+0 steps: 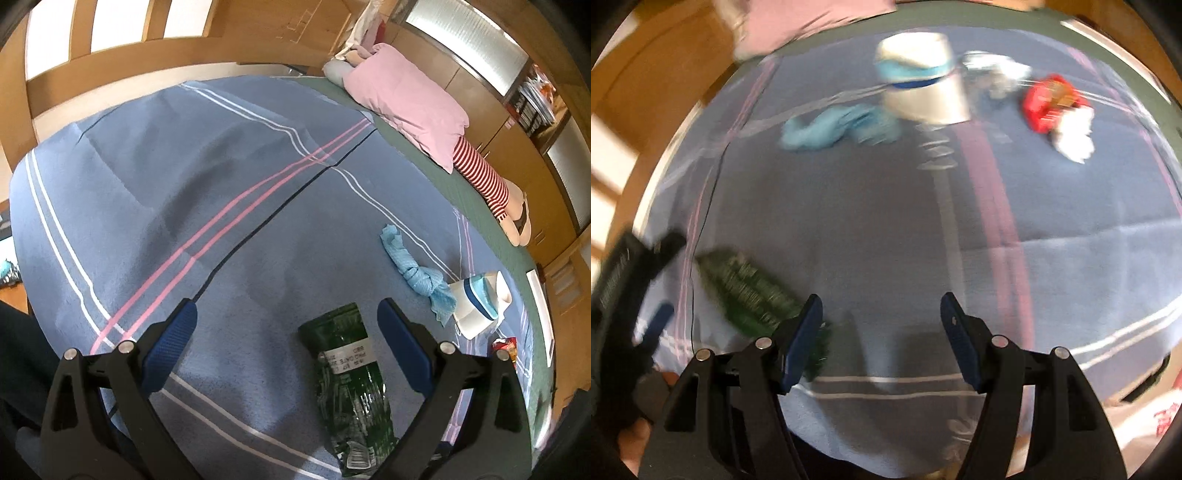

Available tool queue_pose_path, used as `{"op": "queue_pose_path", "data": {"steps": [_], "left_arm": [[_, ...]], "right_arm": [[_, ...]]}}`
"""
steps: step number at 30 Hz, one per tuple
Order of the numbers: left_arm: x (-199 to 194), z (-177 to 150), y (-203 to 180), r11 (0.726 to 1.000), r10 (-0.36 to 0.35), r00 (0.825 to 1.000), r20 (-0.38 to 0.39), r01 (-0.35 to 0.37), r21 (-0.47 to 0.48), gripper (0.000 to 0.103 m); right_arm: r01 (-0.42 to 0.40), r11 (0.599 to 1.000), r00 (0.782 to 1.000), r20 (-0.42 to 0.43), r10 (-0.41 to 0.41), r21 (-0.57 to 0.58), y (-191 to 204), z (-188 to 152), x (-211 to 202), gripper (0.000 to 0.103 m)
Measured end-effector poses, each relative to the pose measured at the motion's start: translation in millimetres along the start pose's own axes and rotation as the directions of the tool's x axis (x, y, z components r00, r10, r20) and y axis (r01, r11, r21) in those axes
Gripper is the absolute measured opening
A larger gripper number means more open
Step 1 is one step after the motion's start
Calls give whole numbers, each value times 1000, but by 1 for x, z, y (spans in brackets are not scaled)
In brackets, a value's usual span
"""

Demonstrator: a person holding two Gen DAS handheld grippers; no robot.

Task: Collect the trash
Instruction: 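Grasp the dark green package with the left tool while the right tool grasps the white paper cup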

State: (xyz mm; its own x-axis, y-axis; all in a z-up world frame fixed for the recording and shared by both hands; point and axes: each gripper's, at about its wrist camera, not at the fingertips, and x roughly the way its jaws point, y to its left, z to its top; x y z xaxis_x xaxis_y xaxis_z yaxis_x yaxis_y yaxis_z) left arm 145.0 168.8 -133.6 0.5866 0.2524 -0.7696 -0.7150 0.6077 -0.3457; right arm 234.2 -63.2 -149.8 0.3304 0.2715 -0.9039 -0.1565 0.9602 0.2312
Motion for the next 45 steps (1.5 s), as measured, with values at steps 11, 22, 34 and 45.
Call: {"op": "queue_pose_path", "data": {"steps": [11,22,34,45], "left_arm": [[11,-13,-19,994,-82,989,-120,90,63,98],[36,-34,-47,979,-48,971,-234,93,183,98],[49,-45,-71,942,1,976,-219,72,327,60],[39,-48,-82,906,-61,979,-193,135,400,39]], "right_arm": [[133,966,975,146,-167,220,-95,49,-36,66],[124,992,956,271,-110,-37,0,142,-3,85],[290,929,946,218,-241,-231,24,142,44,41],[140,985,962,248,-111,-101,-30,70,-44,41]]}}
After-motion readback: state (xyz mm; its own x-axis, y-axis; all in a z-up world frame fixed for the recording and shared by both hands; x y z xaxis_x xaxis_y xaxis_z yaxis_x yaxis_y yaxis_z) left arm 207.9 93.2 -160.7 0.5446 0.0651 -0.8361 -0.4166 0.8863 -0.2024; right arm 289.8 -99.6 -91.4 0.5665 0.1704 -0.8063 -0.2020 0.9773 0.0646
